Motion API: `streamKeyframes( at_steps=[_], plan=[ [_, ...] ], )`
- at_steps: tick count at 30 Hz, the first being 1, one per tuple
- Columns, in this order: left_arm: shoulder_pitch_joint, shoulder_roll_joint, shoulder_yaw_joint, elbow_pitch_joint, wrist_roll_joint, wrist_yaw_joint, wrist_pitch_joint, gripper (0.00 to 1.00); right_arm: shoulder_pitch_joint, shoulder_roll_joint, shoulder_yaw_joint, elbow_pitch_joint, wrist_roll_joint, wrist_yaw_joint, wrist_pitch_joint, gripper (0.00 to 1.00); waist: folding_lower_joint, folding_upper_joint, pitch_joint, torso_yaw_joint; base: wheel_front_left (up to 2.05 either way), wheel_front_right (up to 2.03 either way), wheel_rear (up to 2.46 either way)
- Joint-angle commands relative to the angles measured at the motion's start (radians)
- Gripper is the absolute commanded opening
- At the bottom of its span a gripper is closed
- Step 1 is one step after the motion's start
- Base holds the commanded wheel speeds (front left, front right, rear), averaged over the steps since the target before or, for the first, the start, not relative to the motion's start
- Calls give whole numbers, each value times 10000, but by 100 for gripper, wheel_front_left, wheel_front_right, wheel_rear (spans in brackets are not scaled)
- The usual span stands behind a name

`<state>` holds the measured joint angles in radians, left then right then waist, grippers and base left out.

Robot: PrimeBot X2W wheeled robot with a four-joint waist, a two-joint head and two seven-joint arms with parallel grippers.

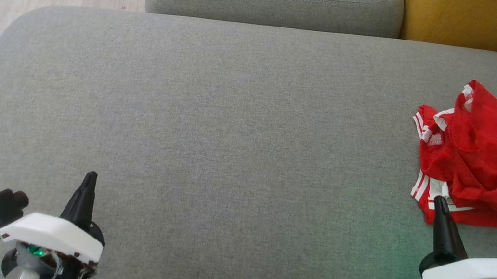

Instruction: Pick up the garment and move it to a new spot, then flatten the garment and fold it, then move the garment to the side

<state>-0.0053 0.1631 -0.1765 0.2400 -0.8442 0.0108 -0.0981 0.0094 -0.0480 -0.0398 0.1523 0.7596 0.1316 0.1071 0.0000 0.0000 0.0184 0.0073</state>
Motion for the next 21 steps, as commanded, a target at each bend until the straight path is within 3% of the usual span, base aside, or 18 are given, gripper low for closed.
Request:
streamKeyframes(
  at_steps=[1,21],
  plan=[
    [-557,73,339,-255,-246,-91,74,0,-550,-85,22,-270,310,-4,-54,0,0,0,-2,-1,0,0,0],
    [-680,-218,986,-174,-2290,-450,588,0,-716,-91,-153,51,2552,-6,-48,0,0,0,-43,-21,0,0,0]
  ],
)
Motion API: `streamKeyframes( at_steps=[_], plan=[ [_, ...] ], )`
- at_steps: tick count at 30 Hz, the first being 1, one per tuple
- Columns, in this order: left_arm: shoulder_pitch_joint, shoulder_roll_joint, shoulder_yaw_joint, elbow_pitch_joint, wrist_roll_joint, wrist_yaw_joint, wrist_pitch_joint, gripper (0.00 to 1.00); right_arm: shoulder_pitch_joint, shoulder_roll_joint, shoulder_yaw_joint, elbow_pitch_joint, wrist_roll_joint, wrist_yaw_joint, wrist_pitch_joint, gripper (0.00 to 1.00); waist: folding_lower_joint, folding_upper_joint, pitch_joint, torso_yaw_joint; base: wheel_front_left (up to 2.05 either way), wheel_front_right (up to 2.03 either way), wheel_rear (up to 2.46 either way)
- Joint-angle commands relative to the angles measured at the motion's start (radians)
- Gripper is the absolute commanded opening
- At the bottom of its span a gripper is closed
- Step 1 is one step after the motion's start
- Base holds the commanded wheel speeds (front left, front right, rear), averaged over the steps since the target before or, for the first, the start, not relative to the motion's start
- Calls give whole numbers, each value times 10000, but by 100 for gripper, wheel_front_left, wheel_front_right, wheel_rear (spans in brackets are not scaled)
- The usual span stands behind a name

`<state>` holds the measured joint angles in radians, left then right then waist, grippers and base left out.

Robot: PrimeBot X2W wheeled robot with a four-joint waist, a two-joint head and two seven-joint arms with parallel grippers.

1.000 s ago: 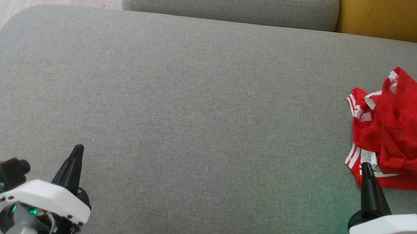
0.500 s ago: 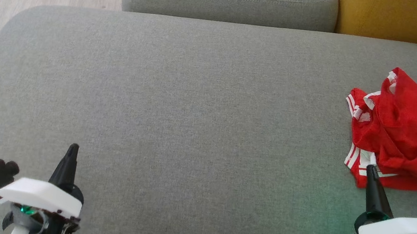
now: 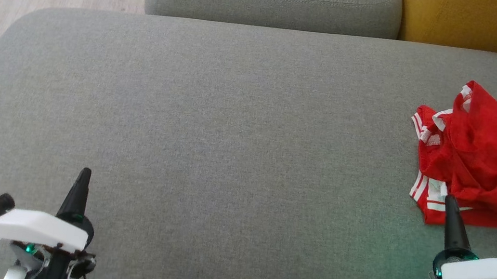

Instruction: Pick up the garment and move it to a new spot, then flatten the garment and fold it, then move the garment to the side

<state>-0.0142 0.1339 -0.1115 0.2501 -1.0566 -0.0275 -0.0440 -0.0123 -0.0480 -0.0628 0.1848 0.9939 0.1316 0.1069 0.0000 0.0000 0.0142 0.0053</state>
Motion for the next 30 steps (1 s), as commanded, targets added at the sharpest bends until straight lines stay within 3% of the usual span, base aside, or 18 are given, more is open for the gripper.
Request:
streamKeyframes(
  at_steps=[1,30],
  plan=[
    [-597,58,371,-271,-272,-85,75,0,-507,-91,68,-256,326,-6,-45,0,0,0,-3,-1,0,0,0],
    [-794,-416,1415,-140,-3478,-651,905,0,-770,-90,-225,253,3850,-8,-23,0,0,0,-68,-32,0,0,0]
  ],
)
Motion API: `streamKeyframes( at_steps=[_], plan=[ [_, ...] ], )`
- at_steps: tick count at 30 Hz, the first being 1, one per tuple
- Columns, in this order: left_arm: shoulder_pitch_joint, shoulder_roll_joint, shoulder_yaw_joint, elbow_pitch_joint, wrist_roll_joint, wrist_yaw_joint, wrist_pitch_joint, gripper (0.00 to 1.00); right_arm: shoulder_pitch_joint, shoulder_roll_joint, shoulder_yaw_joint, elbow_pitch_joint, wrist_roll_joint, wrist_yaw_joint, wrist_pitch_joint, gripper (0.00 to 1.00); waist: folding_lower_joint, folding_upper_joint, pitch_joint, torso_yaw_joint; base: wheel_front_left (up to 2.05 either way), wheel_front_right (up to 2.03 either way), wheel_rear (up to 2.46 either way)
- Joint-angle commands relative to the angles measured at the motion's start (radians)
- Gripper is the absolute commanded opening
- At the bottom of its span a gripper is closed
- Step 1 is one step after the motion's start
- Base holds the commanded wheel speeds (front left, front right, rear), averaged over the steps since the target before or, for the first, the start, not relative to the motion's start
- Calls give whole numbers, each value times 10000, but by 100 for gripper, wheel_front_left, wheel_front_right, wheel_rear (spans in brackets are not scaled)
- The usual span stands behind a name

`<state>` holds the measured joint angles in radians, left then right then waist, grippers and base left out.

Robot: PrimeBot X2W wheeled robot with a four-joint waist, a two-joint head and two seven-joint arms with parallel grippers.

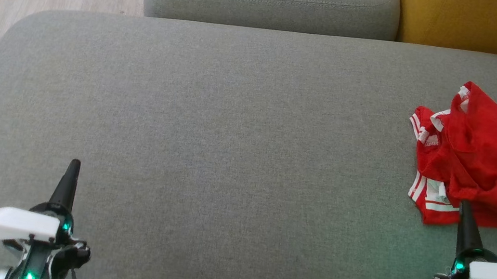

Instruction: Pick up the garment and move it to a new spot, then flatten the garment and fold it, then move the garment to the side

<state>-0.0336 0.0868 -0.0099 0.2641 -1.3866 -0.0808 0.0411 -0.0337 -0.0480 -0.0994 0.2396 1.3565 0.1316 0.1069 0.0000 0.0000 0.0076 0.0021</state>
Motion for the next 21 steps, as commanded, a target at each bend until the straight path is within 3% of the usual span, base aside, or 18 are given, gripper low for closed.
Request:
streamKeyframes(
  at_steps=[1,21],
  plan=[
    [-607,39,434,-276,-284,-137,82,0,-565,-90,131,-278,342,-8,-22,0,0,0,-3,-1,0,0,0],
    [-733,-268,1105,-192,-2311,-496,615,0,-733,-86,-61,45,2573,-9,-3,0,0,0,-44,-21,0,0,0]
  ],
)
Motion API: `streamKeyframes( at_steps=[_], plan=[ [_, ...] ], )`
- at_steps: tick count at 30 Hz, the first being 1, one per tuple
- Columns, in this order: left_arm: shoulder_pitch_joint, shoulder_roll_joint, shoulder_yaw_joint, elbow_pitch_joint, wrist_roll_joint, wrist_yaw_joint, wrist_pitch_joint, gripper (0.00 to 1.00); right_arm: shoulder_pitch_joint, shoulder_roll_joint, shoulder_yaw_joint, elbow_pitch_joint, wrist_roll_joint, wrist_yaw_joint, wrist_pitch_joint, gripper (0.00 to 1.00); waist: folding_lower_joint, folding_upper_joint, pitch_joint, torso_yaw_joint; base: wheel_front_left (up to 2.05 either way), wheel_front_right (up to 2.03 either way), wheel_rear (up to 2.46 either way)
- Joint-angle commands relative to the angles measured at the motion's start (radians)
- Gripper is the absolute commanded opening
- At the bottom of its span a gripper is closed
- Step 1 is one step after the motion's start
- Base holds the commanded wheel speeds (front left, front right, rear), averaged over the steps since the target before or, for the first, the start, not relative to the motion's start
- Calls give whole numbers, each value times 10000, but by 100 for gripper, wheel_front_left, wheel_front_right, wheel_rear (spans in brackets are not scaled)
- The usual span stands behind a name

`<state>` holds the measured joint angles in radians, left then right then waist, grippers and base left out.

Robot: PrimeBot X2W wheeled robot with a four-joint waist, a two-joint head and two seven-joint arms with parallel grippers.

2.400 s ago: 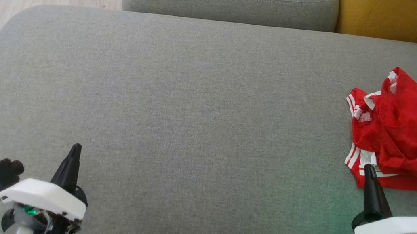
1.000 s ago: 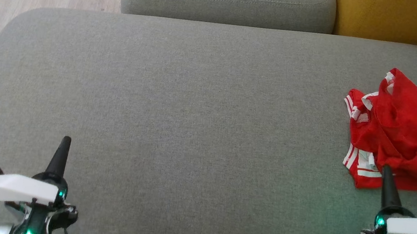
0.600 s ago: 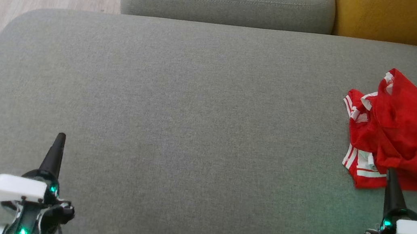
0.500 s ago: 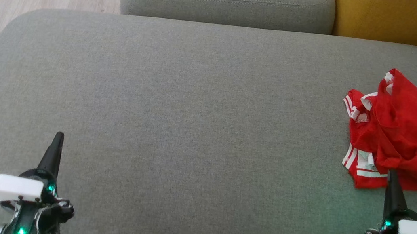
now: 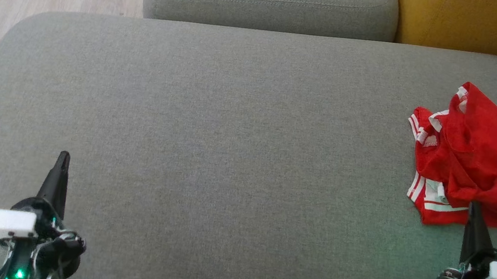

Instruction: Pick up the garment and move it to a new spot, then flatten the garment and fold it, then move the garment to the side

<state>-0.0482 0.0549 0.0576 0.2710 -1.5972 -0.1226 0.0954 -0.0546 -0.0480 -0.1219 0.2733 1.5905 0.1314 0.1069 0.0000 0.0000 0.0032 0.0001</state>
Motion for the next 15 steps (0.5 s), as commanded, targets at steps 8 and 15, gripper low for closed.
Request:
streamKeyframes(
  at_steps=[8,15],
  plan=[
    [-589,38,449,-260,-207,-80,88,0,-526,-79,152,-289,240,-7,5,0,0,0,-1,-1,0,0,0],
    [-590,30,460,-260,-198,-80,97,0,-527,-73,144,-289,234,-7,12,0,0,0,-1,-1,0,0,0]
  ],
)
